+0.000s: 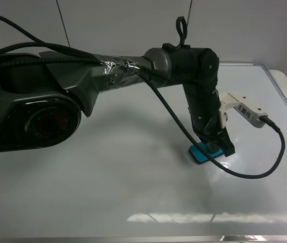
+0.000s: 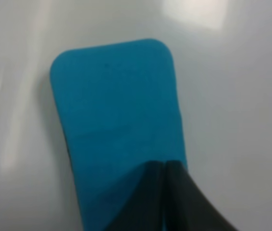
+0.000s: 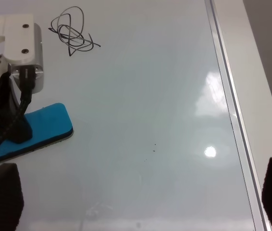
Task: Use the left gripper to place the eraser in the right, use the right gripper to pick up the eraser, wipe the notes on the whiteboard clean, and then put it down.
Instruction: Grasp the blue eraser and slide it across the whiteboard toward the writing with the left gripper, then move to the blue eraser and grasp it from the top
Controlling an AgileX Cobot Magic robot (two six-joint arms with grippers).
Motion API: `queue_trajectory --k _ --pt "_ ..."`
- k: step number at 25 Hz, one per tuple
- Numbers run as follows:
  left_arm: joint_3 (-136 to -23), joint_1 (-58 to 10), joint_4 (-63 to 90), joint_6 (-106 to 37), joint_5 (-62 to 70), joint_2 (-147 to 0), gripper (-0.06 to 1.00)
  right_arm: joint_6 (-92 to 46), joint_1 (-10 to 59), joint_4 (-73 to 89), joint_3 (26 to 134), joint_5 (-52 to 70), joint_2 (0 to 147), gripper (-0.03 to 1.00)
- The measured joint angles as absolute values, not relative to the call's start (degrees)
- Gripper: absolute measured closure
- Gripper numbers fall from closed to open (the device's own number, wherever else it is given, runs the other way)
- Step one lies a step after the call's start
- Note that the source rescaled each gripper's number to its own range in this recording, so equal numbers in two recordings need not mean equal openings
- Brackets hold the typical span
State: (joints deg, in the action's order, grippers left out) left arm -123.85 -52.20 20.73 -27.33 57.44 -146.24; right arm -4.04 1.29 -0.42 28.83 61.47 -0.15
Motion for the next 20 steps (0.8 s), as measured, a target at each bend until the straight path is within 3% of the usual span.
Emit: queue_trajectory --k 9,11,13,18,20 --pt "-132.4 -50.7 18.1 -25.7 64.5 -145.9 0.94 -4.0 1.3 -0.4 28.8 61.5 -0.1 -0.03" --pt "-135.5 -50.7 17.6 -24.9 65.7 -145.8 0.89 -4.0 1.3 -0.4 28.8 61.5 -0.1 -0.03" --pt "-137.1 -50.7 17.3 -24.6 66.1 -145.8 0.76 -4.0 1.3 -0.4 28.8 61.5 -0.1 -0.03" --pt "-137.5 -50.7 12.1 -23.1 65.7 -145.8 0.13 -4.0 1.3 -0.4 28.8 61.5 -0.1 -0.03" --pt "-137.5 -50.7 10.3 -22.2 65.6 -145.8 0.01 -4.0 1.3 -0.4 28.8 61.5 -0.1 -0.03"
